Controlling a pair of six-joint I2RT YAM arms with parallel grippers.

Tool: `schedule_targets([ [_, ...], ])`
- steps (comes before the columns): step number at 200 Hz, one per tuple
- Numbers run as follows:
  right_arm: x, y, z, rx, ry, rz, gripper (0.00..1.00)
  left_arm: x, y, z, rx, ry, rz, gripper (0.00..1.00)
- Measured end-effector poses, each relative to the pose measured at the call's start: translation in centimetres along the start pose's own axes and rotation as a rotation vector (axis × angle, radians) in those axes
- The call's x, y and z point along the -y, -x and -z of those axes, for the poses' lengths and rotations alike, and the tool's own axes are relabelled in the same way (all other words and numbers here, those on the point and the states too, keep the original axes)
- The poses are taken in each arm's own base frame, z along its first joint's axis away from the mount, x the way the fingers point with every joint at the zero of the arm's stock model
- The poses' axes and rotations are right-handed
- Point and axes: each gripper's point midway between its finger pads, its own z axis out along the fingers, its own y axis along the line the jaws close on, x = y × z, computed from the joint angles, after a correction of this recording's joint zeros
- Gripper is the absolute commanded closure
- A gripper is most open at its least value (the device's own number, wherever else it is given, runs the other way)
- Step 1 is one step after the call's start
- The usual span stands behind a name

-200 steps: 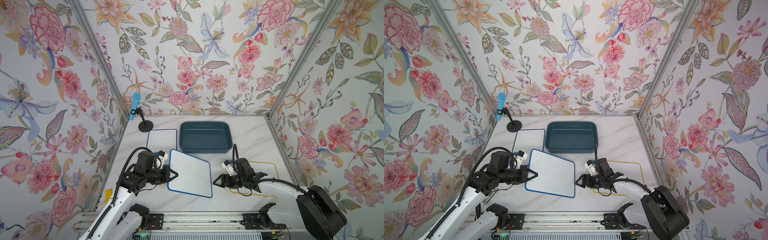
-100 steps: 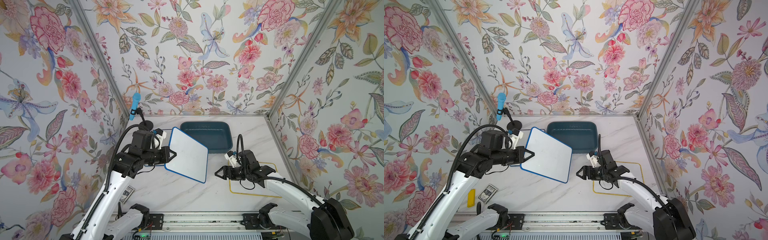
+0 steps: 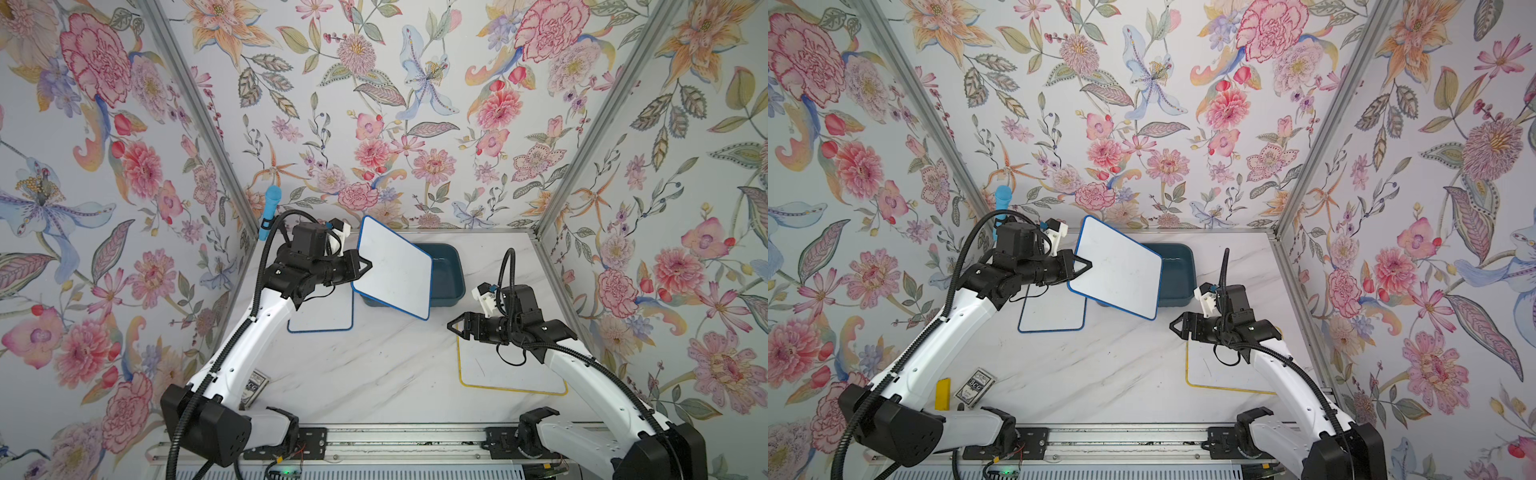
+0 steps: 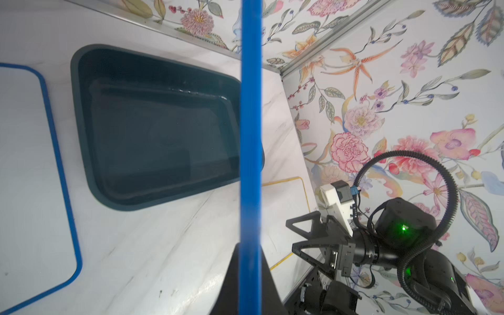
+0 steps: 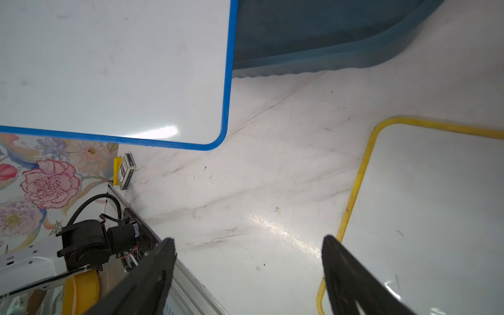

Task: Put the whiteboard into the storage box
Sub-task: Place the whiteboard in the storage box.

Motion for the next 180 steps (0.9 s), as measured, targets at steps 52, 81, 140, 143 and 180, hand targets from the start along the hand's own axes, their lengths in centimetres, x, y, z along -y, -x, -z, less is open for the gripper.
schedule_targets([
  [52,1.0,0.9,0.7,0.020,-0.026,-0.028,0.15,-0.4,3.3,-4.9,0.051,-0.075,0.028,1.00],
  [81,1.6,1.1,0.8,0.027,-0.044,-0.042,0.16,-1.7,4.0,-8.4,0.035,-0.093,0.043,1.00],
  [140,2.8,1.9,1.3,0.056,-0.072,-0.075,0.15,-6.3,2.4,-14.3,-0.028,-0.069,0.136,1.00],
  [143,2.9,2.0,1.4,0.058,-0.074,-0.076,0.15,-6.4,2.4,-14.5,-0.029,-0.070,0.139,1.00],
  [180,3.7,2.3,1.6,0.072,-0.089,-0.089,0.15,-7.4,1.9,-16.2,-0.046,-0.086,0.161,1.00],
])
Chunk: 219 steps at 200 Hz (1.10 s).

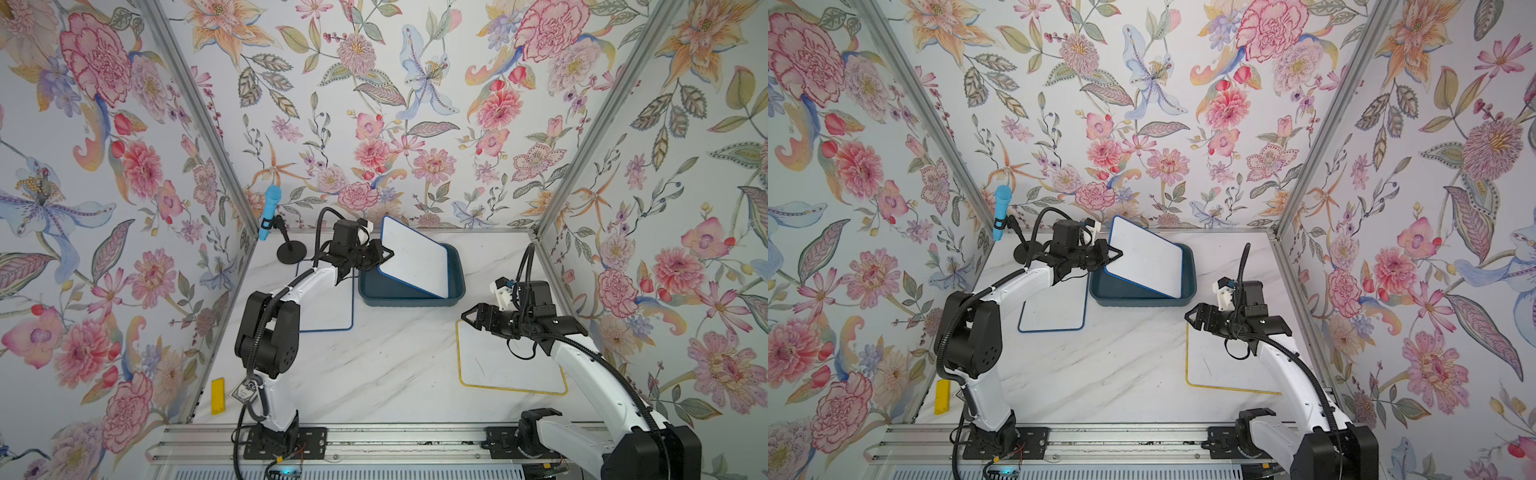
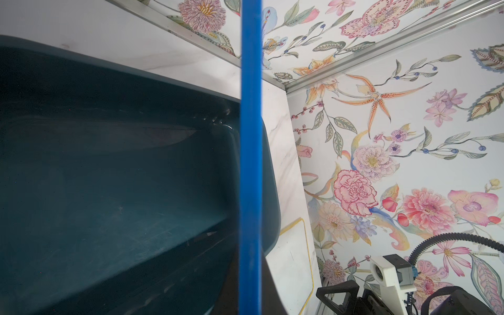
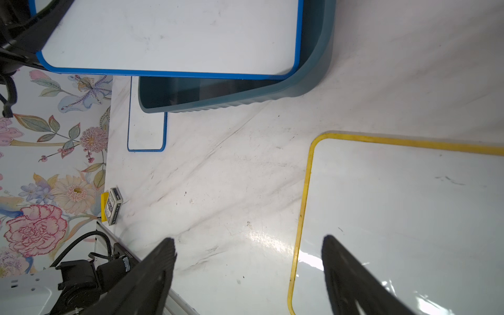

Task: Put the whiteboard into the storage box
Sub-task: Place the whiteboard in the storage box.

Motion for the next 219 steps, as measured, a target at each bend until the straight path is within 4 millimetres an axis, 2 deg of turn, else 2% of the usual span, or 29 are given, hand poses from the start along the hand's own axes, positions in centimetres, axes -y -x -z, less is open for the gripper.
schedule_targets([
  [37,0.5,0.1,-0.1,-0.001,-0.009,-0.011,0.16,-2.0,-1.2,-2.2,-0.055,-0.015,0.064,1.00],
  [104,1.0,-0.1,-0.6,-0.022,-0.021,-0.026,0.16,-2.3,-1.2,-2.6,-0.069,-0.010,0.076,1.00],
  [127,1.0,-0.1,-0.6,-0.020,-0.025,-0.026,0.16,-2.6,-1.1,-2.8,-0.076,0.008,0.071,0.81],
  [146,1.1,0.0,-0.6,-0.019,-0.027,-0.026,0.15,-4.6,-1.6,-3.2,-0.078,0.088,0.054,0.62],
  [170,1.1,0.0,-0.6,-0.019,-0.029,-0.026,0.15,-7.7,-2.9,-3.5,-0.111,0.192,0.056,0.57],
  [199,1.2,-0.2,-0.6,-0.025,-0.032,-0.030,0.14,-9.4,-3.9,-3.3,-0.142,0.261,0.047,0.36],
  [202,1.2,-0.2,-0.6,-0.025,-0.033,-0.031,0.15,-9.5,-3.9,-3.3,-0.143,0.269,0.045,0.32],
  [206,1.2,-0.2,-0.6,-0.025,-0.035,-0.031,0.14,-9.7,-3.9,-3.2,-0.144,0.277,0.047,0.17],
  [208,1.2,-0.2,-0.6,-0.024,-0.035,-0.031,0.14,-9.7,-3.9,-3.2,-0.144,0.280,0.044,0.13],
  [219,1.3,-0.2,-0.6,-0.024,-0.038,-0.033,0.14,-9.3,-3.4,-3.1,-0.141,0.282,0.032,0.06],
])
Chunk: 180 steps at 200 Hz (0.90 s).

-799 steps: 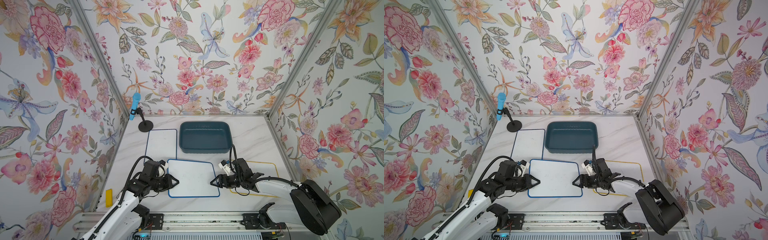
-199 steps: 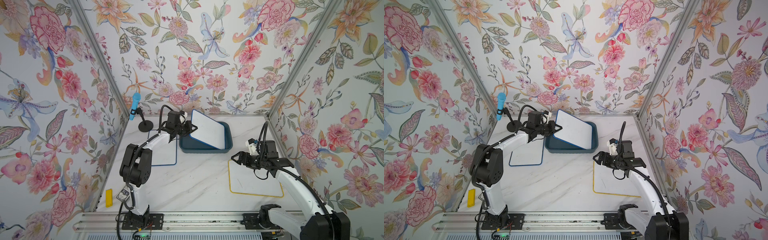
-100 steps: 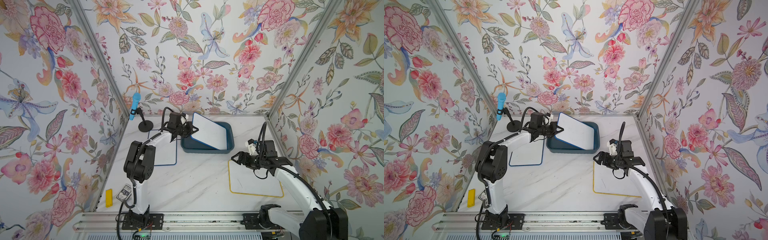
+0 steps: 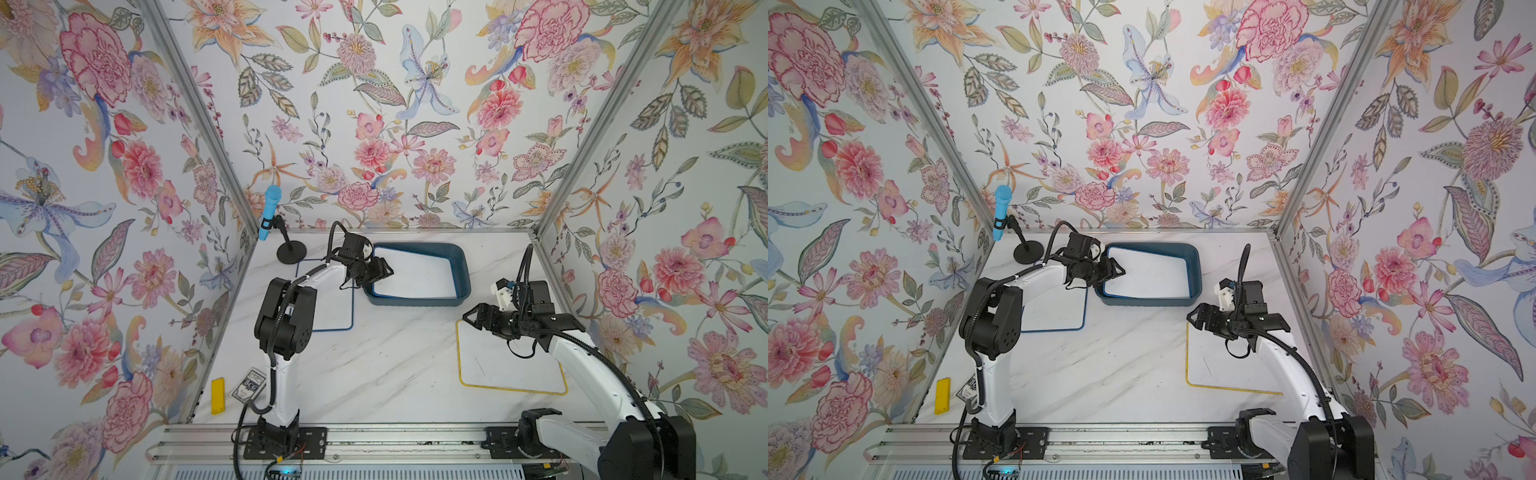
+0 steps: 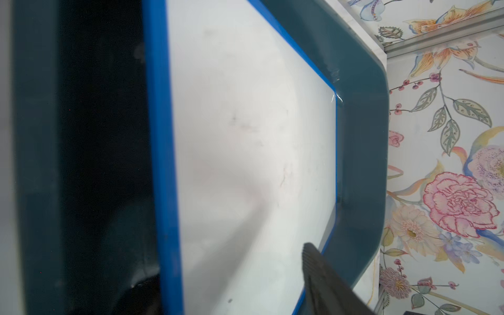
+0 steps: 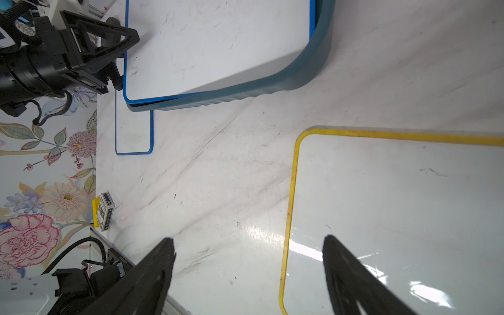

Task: Put the whiteboard into the storage box
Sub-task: Place the whiteboard in the storage box.

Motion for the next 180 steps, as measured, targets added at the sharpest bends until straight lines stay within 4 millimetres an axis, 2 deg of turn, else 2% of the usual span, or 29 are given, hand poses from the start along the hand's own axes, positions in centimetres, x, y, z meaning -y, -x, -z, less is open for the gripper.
schedule_targets([
  [38,0.2,-0.1,0.0,-0.002,-0.010,-0.007,0.13,1.3,2.1,1.2,0.022,0.057,-0.071,0.01],
  [97,0.6,0.2,0.1,0.001,-0.039,-0.010,0.12,2.9,4.9,4.4,0.048,0.161,-0.177,0.00],
  [143,0.8,0.4,0.1,0.003,-0.054,-0.012,0.12,1.0,3.1,4.0,-0.013,0.222,-0.182,0.00],
  [180,2.4,1.1,1.0,0.027,-0.147,-0.019,0.12,0.0,0.6,4.7,-0.049,0.262,-0.189,0.00],
])
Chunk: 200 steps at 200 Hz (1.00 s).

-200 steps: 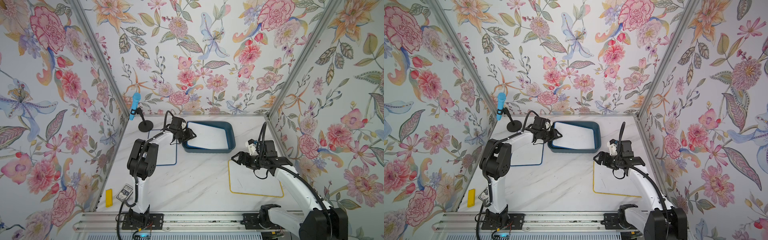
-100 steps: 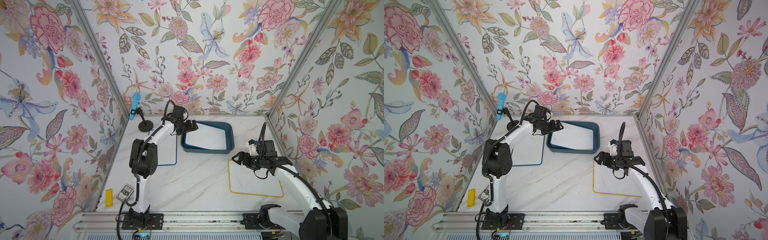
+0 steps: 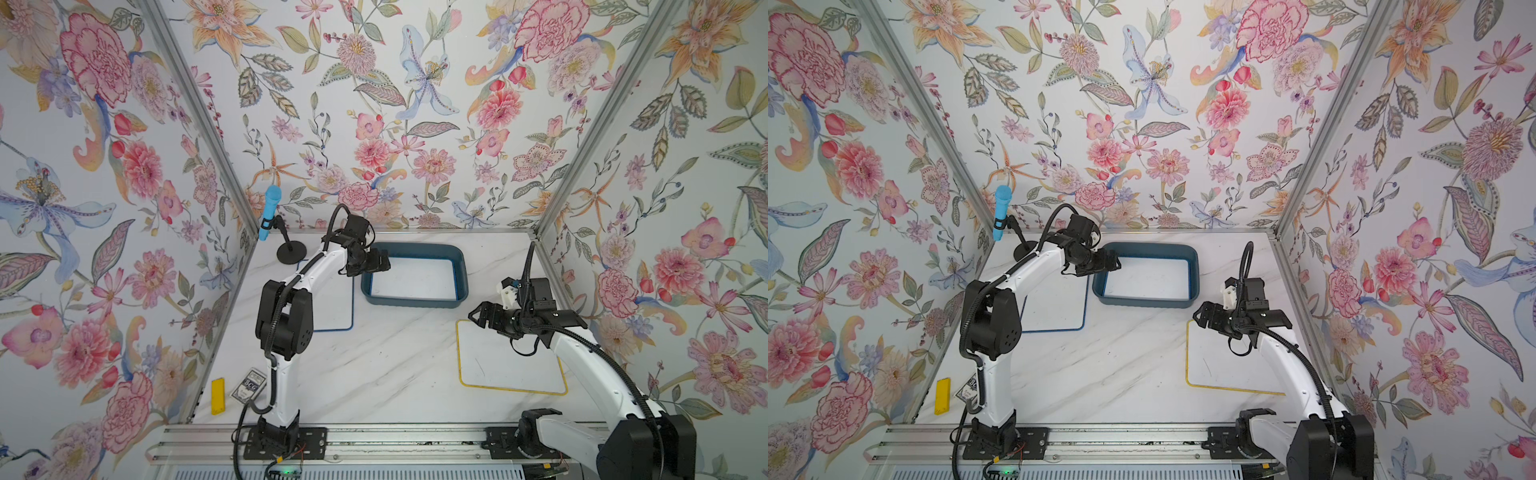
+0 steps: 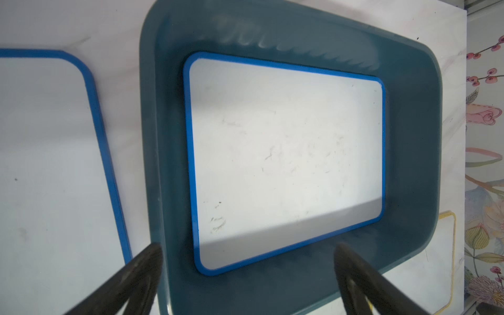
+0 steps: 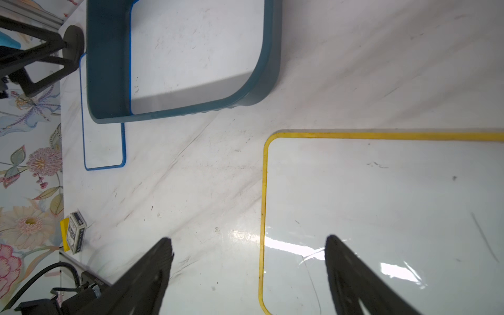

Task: Put the whiteboard into the storage box
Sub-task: Place the whiteboard in the storage box, then move the whiteboard to the center of the board.

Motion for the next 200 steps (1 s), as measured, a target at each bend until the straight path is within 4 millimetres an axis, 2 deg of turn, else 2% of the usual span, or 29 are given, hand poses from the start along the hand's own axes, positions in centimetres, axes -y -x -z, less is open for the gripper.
schedule_targets([
  [16,1.5,0.7,0.5,0.024,-0.062,-0.027,0.12,0.3,-1.7,1.3,0.001,0.009,-0.024,0.00],
  [43,5.5,1.2,1.5,0.059,-0.189,-0.125,0.10,1.7,-5.6,4.5,0.022,-0.008,-0.070,0.01],
  [59,8.1,0.8,2.3,0.080,-0.263,-0.198,0.08,2.2,-8.5,6.1,0.033,-0.026,-0.087,0.01],
  [80,11.4,-0.1,3.3,0.100,-0.362,-0.289,0.07,2.6,-12.2,7.1,0.034,-0.055,-0.087,0.02],
  [111,15.1,-0.9,4.7,0.123,-0.478,-0.401,0.06,2.3,-17.0,6.7,0.008,-0.085,-0.054,0.02],
  [147,18.5,-1.8,5.0,0.089,-0.614,-0.473,0.06,2.7,-21.2,4.7,-0.050,-0.118,-0.026,0.02],
  [175,21.0,-2.7,5.5,0.064,-0.711,-0.525,0.07,4.5,-22.5,4.0,-0.061,-0.186,-0.030,0.02],
  [200,22.0,-2.2,5.9,0.089,-0.742,-0.520,0.07,5.2,-22.5,3.8,-0.052,-0.228,-0.017,0.02],
])
